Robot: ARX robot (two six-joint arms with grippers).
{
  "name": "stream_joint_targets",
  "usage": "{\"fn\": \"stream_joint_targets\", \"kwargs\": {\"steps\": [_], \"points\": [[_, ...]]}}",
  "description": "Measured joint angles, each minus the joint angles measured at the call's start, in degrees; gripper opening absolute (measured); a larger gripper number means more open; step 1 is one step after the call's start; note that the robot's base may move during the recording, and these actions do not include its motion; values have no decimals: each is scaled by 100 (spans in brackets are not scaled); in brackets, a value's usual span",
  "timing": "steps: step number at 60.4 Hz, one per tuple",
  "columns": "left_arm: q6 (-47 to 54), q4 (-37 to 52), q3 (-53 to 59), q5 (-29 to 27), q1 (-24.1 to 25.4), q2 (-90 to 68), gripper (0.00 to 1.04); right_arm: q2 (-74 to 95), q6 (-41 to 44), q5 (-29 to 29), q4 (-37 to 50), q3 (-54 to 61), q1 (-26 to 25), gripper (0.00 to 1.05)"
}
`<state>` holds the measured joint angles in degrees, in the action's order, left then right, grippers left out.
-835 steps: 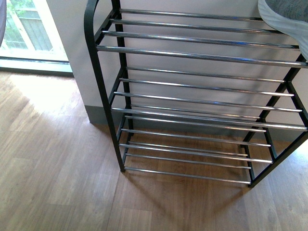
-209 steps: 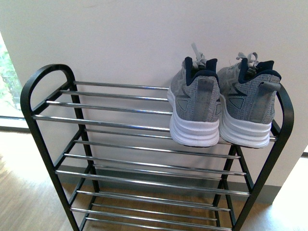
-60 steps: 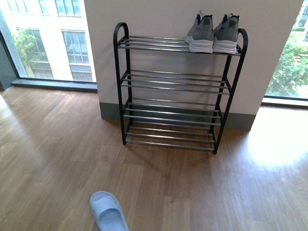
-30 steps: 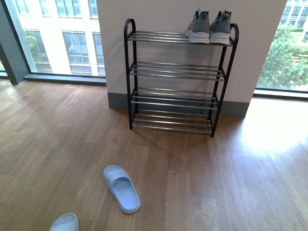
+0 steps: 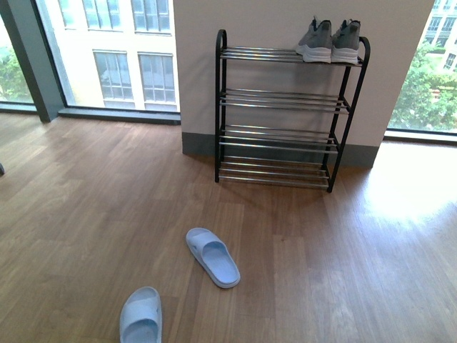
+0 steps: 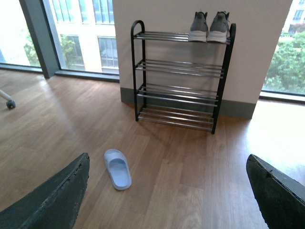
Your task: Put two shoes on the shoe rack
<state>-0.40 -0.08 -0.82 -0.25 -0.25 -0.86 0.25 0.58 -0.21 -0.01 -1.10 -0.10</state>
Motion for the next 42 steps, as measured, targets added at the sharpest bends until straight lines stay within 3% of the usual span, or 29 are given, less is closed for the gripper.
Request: {"fn": "stream_joint_targets", "kwargs": {"steps": [42], "points": [[2,0,0,20,0,0,95,0,0,7,0,0,0,95]]}}
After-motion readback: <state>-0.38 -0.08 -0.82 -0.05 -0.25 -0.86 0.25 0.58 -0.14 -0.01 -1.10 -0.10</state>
